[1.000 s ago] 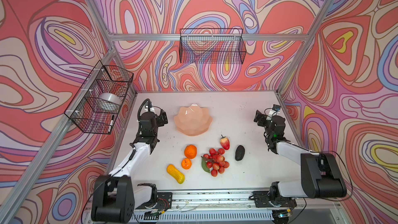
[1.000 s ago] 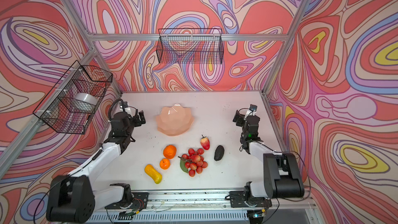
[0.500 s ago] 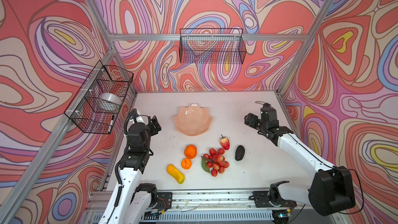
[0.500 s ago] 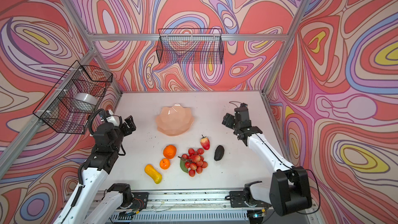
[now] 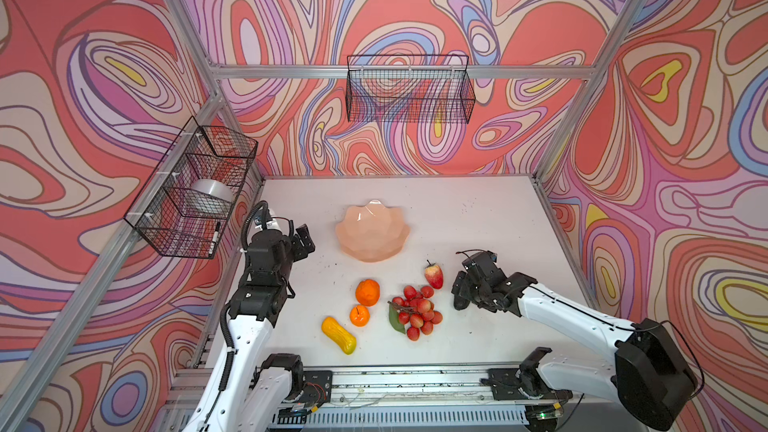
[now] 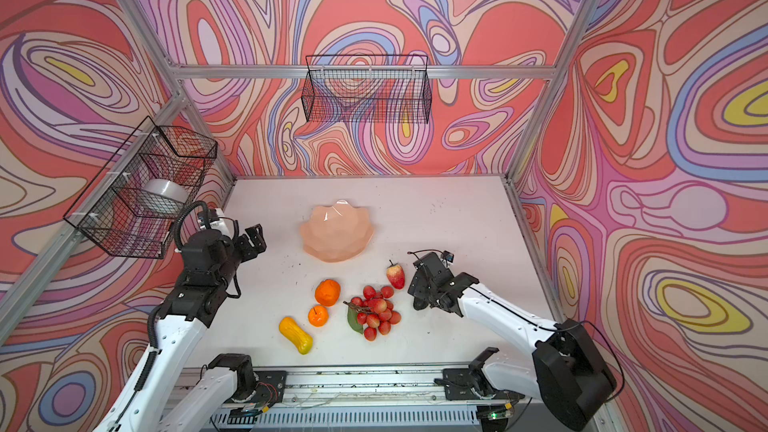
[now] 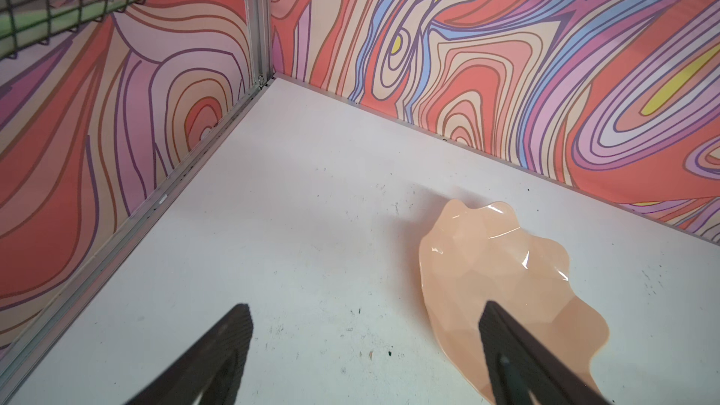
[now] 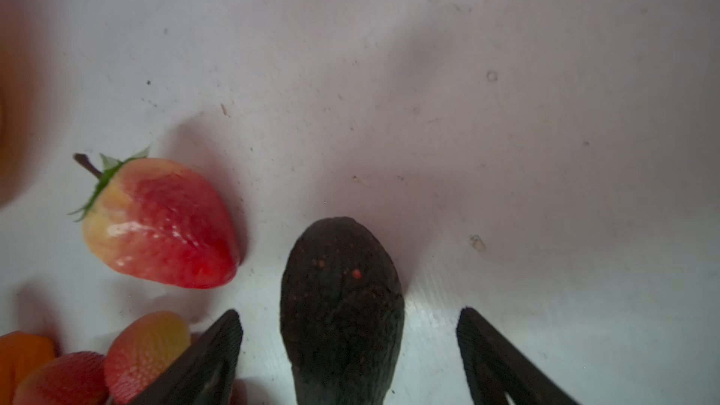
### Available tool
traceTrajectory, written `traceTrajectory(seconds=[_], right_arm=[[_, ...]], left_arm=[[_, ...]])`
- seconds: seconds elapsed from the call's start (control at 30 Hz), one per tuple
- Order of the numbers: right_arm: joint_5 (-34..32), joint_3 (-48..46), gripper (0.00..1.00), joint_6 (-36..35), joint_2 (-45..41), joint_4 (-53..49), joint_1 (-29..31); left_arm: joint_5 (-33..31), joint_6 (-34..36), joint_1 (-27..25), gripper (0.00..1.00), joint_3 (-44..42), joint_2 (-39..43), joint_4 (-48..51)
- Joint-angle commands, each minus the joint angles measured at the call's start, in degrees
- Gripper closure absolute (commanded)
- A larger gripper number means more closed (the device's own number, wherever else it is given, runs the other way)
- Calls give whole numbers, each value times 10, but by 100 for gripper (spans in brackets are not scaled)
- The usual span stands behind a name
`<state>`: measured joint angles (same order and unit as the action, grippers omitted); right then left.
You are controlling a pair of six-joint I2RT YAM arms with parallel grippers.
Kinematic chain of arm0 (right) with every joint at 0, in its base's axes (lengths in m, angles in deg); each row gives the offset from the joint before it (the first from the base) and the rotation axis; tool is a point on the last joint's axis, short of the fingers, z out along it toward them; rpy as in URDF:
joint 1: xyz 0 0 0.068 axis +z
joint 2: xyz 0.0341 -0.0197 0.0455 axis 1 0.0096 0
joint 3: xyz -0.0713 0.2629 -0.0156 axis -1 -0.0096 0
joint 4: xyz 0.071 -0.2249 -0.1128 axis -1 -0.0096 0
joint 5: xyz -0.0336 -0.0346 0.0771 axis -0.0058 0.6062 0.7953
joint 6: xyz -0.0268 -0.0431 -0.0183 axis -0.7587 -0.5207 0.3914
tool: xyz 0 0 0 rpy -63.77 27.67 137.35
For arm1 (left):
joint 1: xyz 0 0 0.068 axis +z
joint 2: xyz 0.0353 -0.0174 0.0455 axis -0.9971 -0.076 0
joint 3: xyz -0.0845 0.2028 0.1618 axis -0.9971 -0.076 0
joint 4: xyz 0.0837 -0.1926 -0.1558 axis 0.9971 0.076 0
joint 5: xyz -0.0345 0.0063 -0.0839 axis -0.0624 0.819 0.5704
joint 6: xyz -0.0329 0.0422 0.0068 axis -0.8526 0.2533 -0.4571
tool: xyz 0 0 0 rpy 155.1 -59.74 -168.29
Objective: Place and organize the fake fruits in the fruit bowl
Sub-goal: 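Reach the right gripper to the dark avocado and grasp it, then carry the avocado into the peach bowl and release it with the right gripper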
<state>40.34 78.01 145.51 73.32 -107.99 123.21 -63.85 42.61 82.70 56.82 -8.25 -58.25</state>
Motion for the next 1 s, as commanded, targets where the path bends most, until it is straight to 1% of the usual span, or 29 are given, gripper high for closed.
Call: traceTrajectory(seconds=[0.0,0.07,0.17,0.27,0.33,0.43,0.5,0.6,0.7,0.77,0.87,0.9,0.97], right_arm=[[-38,-16,19,46,16,13,8],[-49,-17,26,45,19,19,10],[-61,-15,33,39,19,27,11],[-58,-6,48,33,25,29,12],[-64,11,56,22,22,26,23],[-91,59,64,-3,20,3,40],[-100,107,68,-35,27,-1,46],[-118,188,71,-87,56,9,52],[-99,270,72,-154,117,61,52],[-57,376,73,-202,203,52,52],[-10,478,75,-236,298,67,52],[1,507,75,-241,324,74,53],[10,588,75,-257,401,56,54]], left_arm=[[5,-10,3,8,10,10,14],[5,-10,3,7,11,12,17],[5,-12,4,7,10,15,17],[5,-13,3,7,10,14,18],[5,-15,3,7,11,13,21],[-3,-18,3,7,14,12,28],[-8,-19,3,7,15,13,32],[-10,-16,3,7,17,14,40],[-19,-25,3,6,28,7,70],[-6,-29,3,5,46,1,110],[19,-54,3,6,54,8,165],[26,-67,3,6,49,14,176],[55,-89,3,8,36,27,196]])
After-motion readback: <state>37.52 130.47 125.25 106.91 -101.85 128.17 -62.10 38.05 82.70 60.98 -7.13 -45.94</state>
